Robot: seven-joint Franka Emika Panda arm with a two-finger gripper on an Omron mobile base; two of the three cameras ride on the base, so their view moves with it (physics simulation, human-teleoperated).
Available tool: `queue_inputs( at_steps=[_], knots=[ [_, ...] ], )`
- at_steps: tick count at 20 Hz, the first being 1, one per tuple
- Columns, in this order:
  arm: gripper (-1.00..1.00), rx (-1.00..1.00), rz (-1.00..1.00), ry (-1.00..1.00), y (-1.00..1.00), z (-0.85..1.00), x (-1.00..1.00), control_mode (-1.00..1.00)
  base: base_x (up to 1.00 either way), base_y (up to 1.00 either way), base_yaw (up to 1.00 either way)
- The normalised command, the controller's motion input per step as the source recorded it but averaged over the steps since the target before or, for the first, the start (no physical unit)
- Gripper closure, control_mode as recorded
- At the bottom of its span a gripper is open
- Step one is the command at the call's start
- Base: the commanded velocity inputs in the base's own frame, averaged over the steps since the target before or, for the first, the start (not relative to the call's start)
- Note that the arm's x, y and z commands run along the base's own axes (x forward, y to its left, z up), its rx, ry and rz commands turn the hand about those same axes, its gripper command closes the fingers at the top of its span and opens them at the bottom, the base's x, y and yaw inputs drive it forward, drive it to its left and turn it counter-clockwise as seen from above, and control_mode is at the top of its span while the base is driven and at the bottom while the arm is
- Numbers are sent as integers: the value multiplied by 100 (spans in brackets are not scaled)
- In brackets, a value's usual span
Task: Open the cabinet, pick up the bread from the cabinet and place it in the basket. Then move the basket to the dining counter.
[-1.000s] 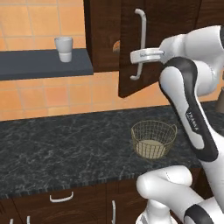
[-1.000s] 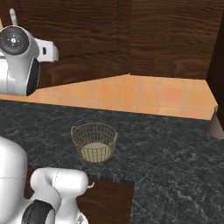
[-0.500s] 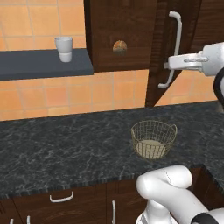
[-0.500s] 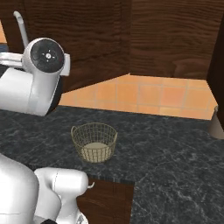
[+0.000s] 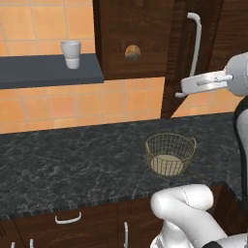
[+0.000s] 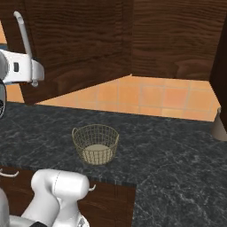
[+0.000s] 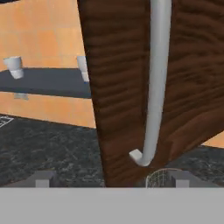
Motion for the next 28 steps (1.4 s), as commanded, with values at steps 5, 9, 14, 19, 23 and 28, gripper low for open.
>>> queue_inputs(
  at_steps=[5, 9, 14, 19, 23, 28],
  knots=[
    [-100, -88, -14, 21, 80, -31, -8, -100, 0, 0, 0],
    [-100, -89, -12, 34, 79, -25, 38, -100, 0, 0, 0],
    [-100, -78, -17, 43, 24, -33, 85, -100, 0, 0, 0],
    [-100, -57, -17, 45, -29, -33, 100, -100, 0, 0, 0],
    [-100, -40, -35, 47, -76, 0, 13, -100, 0, 0, 0],
    [-100, -8, -13, 13, -100, 14, -82, -100, 0, 0, 0]
  ],
)
